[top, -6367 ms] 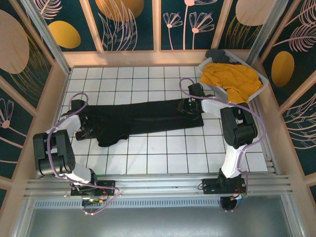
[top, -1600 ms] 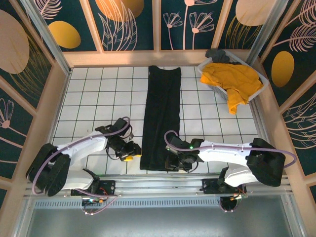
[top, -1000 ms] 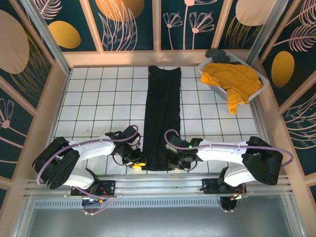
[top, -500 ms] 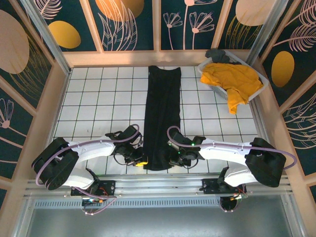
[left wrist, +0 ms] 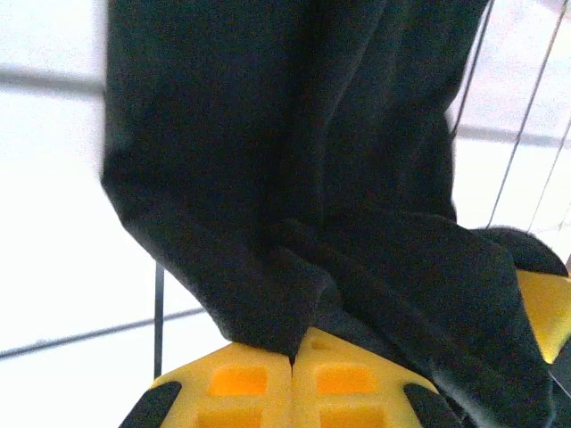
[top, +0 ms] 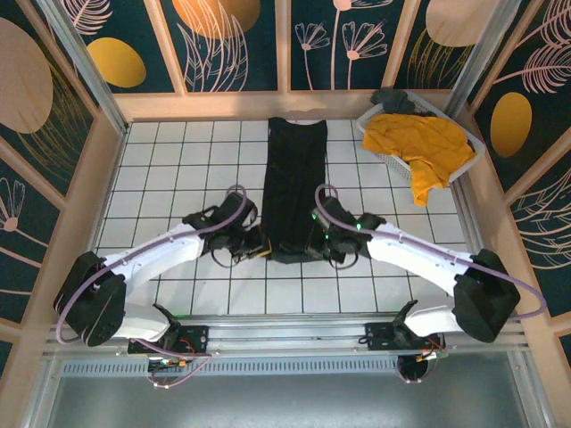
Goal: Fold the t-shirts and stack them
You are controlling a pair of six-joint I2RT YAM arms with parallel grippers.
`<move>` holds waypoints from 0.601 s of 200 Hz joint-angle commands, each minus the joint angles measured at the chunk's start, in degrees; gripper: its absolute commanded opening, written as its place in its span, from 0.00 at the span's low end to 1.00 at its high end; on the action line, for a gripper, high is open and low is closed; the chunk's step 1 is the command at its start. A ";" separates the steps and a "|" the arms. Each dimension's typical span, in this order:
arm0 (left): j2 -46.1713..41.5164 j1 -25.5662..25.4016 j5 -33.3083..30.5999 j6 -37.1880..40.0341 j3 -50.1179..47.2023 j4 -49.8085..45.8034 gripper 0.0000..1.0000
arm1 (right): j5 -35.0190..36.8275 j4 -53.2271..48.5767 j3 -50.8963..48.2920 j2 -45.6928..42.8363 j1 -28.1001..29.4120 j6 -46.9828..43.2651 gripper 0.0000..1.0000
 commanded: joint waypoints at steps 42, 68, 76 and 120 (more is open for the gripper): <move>16.48 10.26 -2.71 6.14 17.34 3.44 0.00 | 3.90 -2.78 21.13 17.82 -12.32 -13.11 0.00; 24.83 13.32 -2.89 7.59 25.18 3.63 0.00 | 2.56 -2.47 29.19 26.02 -15.75 -15.90 0.00; 27.28 14.00 -2.33 7.67 27.27 4.07 0.00 | 1.97 -2.89 31.54 28.77 -16.82 -16.51 0.00; 37.23 15.39 -1.06 10.08 39.00 3.99 0.50 | 3.18 -1.96 37.16 35.90 -19.45 -18.65 0.63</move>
